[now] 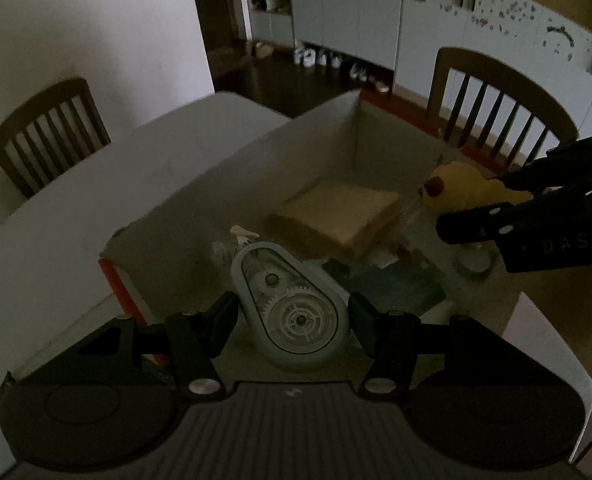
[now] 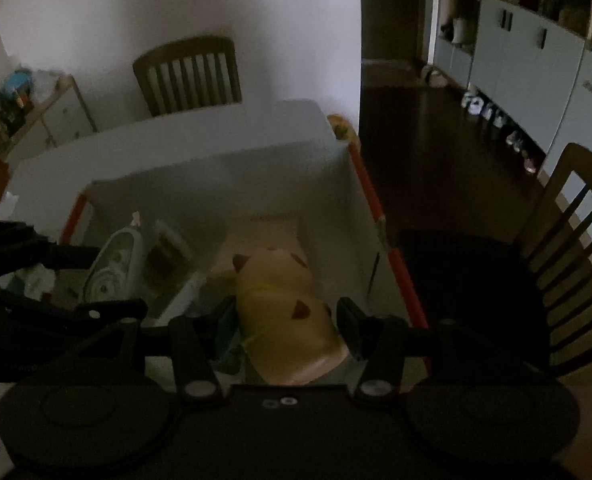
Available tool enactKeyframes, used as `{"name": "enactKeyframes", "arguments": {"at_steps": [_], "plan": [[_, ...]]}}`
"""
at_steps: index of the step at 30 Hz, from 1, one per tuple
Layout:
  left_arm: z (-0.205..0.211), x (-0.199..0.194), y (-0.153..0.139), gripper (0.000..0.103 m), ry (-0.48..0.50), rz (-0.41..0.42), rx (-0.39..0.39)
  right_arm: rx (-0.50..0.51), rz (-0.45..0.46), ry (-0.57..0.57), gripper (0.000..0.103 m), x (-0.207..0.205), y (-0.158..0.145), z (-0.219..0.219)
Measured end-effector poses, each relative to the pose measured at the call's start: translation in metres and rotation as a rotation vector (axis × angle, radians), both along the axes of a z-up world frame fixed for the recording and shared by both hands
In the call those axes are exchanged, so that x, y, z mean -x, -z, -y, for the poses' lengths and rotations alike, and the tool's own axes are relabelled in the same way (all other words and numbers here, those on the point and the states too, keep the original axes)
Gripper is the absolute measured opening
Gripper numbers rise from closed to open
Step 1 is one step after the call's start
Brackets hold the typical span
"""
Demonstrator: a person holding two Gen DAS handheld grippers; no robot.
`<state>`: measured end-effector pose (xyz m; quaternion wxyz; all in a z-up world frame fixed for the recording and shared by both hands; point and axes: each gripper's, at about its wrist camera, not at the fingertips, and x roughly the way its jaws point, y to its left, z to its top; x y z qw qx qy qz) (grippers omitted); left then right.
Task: Organize objects
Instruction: 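Carry the tape dispenser and yellow plush into the shoebox and lower both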
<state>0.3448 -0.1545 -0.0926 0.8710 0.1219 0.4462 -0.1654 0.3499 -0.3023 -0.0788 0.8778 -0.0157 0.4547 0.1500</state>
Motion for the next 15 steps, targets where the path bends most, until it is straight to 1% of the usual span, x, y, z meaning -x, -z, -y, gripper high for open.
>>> {"name": "enactKeyframes", "arguments": {"at_steps": [6, 9, 11, 15], "plan": [[-0.002, -0.015, 0.014, 0.060, -0.021, -0.062, -0.005, 0.028, -0.051, -0.014, 0.055, -0.006, 0.016, -0.003], [-0.001, -0.018, 0.018, 0.060, -0.021, -0.078, -0.011, 0.031, -0.074, -0.013, 0.057, -0.009, 0.023, -0.004], [0.002, -0.018, 0.021, 0.060, -0.012, -0.076, -0.033, 0.032, -0.084, -0.016, 0.059, -0.010, 0.026, -0.004], [0.003, -0.020, 0.025, 0.060, -0.013, -0.099, -0.028, 0.030, -0.089, -0.021, 0.059, -0.010, 0.029, -0.003]]}}
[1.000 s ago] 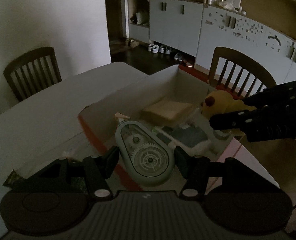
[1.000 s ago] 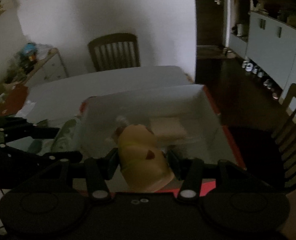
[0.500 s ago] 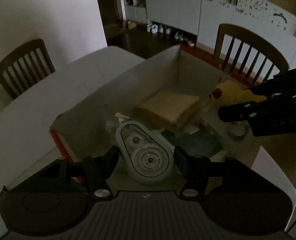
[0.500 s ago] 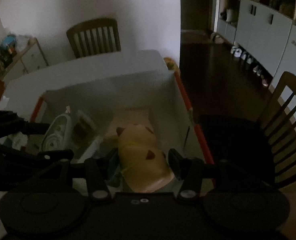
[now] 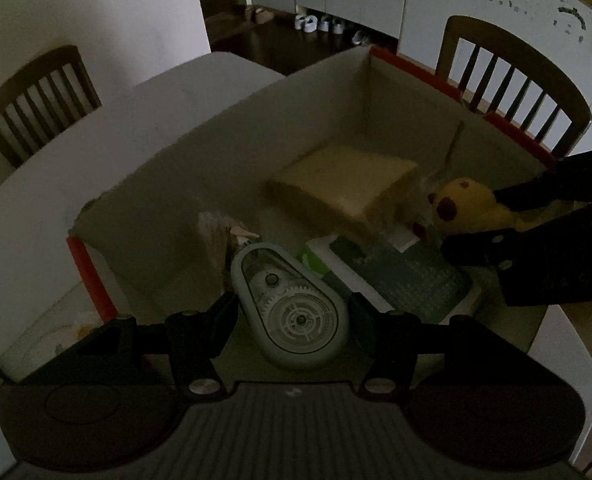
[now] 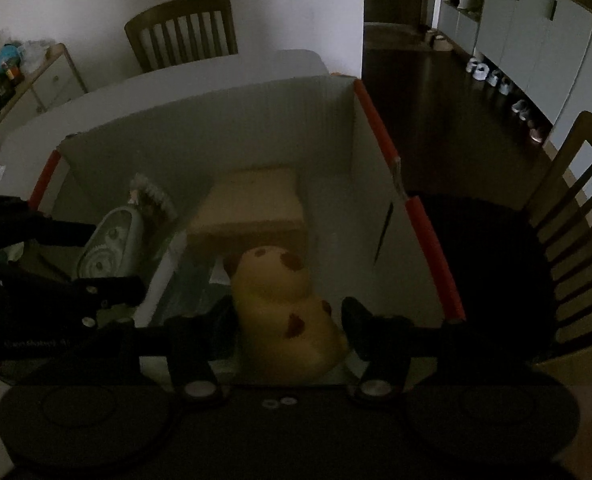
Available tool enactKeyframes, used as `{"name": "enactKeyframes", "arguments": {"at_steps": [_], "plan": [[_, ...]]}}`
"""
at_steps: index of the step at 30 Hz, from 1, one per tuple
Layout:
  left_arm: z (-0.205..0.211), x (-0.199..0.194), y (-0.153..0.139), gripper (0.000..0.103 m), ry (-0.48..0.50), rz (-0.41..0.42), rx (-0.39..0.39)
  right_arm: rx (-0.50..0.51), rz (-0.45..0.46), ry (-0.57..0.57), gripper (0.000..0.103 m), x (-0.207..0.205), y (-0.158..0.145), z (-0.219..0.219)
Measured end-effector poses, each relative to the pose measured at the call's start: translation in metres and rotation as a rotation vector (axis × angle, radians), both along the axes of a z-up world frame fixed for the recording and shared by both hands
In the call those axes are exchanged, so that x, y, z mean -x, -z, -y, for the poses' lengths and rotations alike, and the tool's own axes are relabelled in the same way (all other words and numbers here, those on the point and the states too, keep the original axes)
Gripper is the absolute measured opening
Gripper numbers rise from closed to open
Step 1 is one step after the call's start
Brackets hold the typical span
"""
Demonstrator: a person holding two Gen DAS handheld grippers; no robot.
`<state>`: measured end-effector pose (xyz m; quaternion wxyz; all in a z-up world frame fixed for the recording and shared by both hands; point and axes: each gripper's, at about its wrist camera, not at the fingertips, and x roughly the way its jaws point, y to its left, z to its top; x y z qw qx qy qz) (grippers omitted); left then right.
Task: Organize objects
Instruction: 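Carry the tape dispenser and yellow plush into the shoebox and lower both, then open both tools to release the dispenser and plush in the shoebox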
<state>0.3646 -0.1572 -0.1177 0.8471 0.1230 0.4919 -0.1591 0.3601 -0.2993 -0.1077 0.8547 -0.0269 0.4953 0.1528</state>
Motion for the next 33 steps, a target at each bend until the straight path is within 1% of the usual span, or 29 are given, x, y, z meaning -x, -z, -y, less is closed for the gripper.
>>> {"name": "enactKeyframes", "arguments": {"at_steps": [5, 7, 10, 13, 14, 19, 22, 25, 27, 33], "plan": [[0.007, 0.001, 0.004, 0.059, 0.020, -0.006, -0.027, -0.003, 0.006, -0.016, 0.063, 0.003, -0.003, 0.002], [0.009, 0.002, 0.005, 0.059, 0.027, -0.011, -0.032, -0.002, 0.012, -0.022, 0.065, 0.005, -0.005, 0.004], [0.008, 0.004, 0.004, 0.060, 0.023, -0.005, -0.030, -0.009, 0.023, -0.027, 0.069, 0.008, -0.010, 0.005], [0.008, 0.007, 0.003, 0.068, 0.017, 0.008, -0.030, -0.017, 0.033, -0.037, 0.071, 0.012, -0.015, 0.007], [0.007, 0.008, 0.002, 0.070, 0.013, 0.011, -0.024, -0.021, 0.037, -0.039, 0.072, 0.014, -0.017, 0.007], [0.001, 0.014, -0.004, 0.071, -0.021, 0.018, 0.012, -0.044, 0.058, -0.055, 0.073, 0.023, -0.026, 0.006], [-0.004, 0.021, -0.010, 0.071, -0.031, 0.035, 0.029, -0.060, 0.075, -0.069, 0.077, 0.029, -0.033, 0.006], [-0.009, 0.030, -0.019, 0.071, -0.037, 0.059, 0.053, -0.070, 0.092, -0.081, 0.078, 0.037, -0.041, 0.005], [-0.013, 0.037, -0.024, 0.074, -0.042, 0.075, 0.066, -0.075, 0.102, -0.088, 0.078, 0.042, -0.046, 0.003], [-0.028, 0.057, -0.043, 0.074, -0.046, 0.115, 0.123, -0.095, 0.132, -0.085, 0.079, 0.059, -0.061, -0.005]]}}
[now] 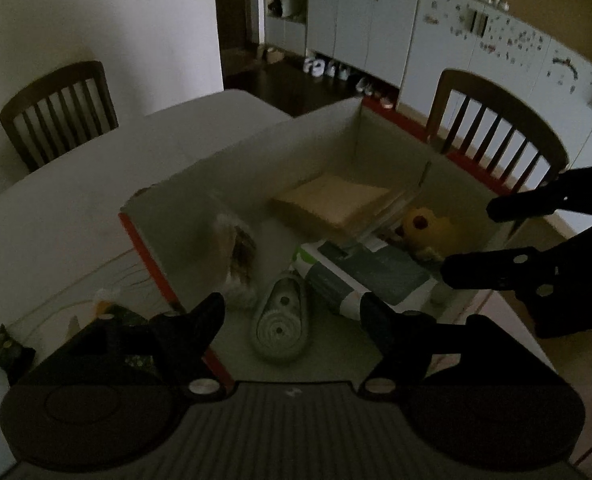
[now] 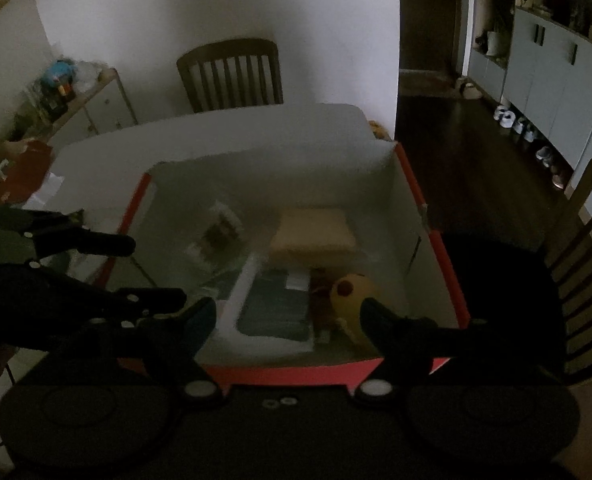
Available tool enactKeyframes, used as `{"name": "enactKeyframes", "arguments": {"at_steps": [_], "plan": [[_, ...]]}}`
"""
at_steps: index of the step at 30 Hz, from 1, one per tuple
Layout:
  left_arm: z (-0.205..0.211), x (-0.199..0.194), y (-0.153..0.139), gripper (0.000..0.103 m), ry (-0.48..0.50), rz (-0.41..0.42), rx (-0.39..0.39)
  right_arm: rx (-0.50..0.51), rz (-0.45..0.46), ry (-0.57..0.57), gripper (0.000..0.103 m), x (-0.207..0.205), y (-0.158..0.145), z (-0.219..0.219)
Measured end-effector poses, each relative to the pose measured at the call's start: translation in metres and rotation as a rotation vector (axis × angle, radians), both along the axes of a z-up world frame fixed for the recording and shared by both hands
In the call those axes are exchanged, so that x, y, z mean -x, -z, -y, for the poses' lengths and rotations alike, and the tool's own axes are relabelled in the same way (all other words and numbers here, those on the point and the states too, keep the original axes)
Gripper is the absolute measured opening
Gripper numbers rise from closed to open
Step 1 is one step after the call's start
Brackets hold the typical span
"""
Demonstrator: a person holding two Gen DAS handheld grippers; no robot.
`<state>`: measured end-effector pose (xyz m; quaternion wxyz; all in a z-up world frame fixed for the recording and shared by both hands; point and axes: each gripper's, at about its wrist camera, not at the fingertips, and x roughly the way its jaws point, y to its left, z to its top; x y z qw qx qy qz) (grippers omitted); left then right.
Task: Organize objects
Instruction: 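Open both tools to release the dispenser and plush in the shoebox, then withdraw both tools from the shoebox back over the table items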
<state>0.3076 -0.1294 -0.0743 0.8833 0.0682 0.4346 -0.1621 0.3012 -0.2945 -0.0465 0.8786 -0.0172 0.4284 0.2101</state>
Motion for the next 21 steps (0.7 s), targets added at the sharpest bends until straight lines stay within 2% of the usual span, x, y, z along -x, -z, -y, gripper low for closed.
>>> {"name": "enactKeyframes", "arguments": {"at_steps": [5, 8, 11, 21], "plan": [[-0.018, 0.016, -0.015, 0.074, 0.016, 0.034, 0.031, 0.026, 0.059, 0.037, 0.080, 0.016, -0.012, -0.015], [-0.034, 0.023, -0.023, 0.081, 0.012, 0.051, 0.053, 0.011, 0.060, 0.043, 0.081, 0.024, -0.018, -0.026], [-0.051, 0.028, -0.030, 0.081, 0.013, 0.067, 0.061, 0.010, 0.065, 0.057, 0.083, 0.031, -0.021, -0.040], [-0.120, 0.036, -0.030, 0.083, -0.010, 0.058, 0.067, -0.017, 0.077, 0.056, 0.090, 0.051, -0.023, -0.102]]}}
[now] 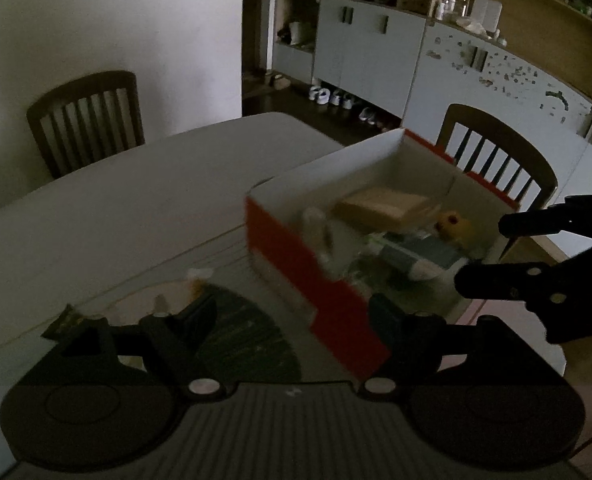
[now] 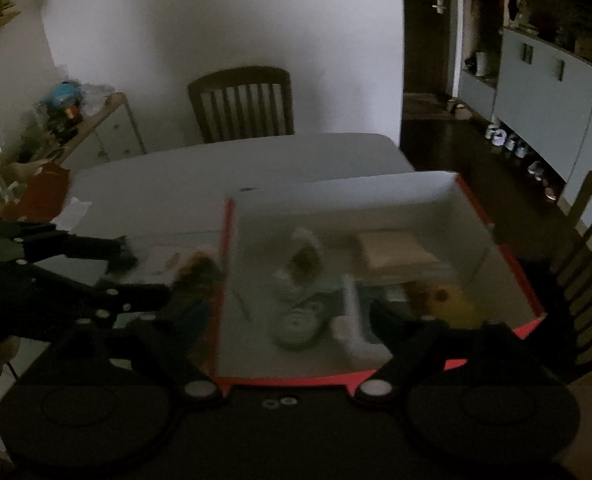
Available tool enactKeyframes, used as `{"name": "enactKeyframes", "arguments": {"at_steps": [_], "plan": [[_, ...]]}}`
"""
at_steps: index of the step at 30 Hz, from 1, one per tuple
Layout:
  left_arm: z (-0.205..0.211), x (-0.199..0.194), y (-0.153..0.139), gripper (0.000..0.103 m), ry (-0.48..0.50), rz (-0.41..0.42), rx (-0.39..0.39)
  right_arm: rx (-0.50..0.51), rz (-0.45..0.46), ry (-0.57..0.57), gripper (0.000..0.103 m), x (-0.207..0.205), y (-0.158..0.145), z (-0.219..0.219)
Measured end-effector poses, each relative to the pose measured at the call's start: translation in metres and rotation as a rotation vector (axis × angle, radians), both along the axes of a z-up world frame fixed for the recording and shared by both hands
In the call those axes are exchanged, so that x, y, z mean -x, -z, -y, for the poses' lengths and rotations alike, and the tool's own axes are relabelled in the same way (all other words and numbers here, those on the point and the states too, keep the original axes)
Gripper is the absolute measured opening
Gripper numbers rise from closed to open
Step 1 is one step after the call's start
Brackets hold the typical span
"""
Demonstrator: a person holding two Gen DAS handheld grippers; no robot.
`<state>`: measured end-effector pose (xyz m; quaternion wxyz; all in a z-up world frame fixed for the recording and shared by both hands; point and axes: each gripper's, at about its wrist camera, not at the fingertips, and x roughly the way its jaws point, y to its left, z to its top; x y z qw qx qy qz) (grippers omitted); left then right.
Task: Organize objects
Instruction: 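Withdraw both tools from the shoebox back over the table items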
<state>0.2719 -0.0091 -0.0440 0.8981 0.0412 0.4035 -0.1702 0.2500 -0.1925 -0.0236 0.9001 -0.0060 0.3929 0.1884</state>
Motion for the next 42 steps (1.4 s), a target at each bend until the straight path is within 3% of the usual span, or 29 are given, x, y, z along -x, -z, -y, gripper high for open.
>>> {"name": "enactKeyframes", "arguments": {"at_steps": [10, 12, 23, 37, 42], "plan": [[-0.073, 0.001, 0.015, 0.092, -0.042, -0.017, 0.019, 0.020, -0.028, -0.025, 0.091, 0.005, 0.008, -0.068], [-0.086, 0.001, 0.019, 0.101, -0.056, -0.014, 0.012, 0.030, -0.032, -0.025, 0.091, 0.005, 0.010, -0.081], [-0.156, -0.010, 0.051, 0.102, -0.113, -0.005, -0.020, 0.069, -0.093, -0.021, 0.091, -0.017, 0.030, -0.136], [-0.187, -0.054, 0.094, 0.102, -0.120, -0.001, -0.102, 0.117, -0.148, 0.022, 0.091, -0.060, 0.060, -0.185], [-0.190, -0.071, 0.105, 0.102, -0.136, -0.009, -0.085, 0.117, -0.163, 0.067, 0.090, -0.075, 0.072, -0.195]]}}
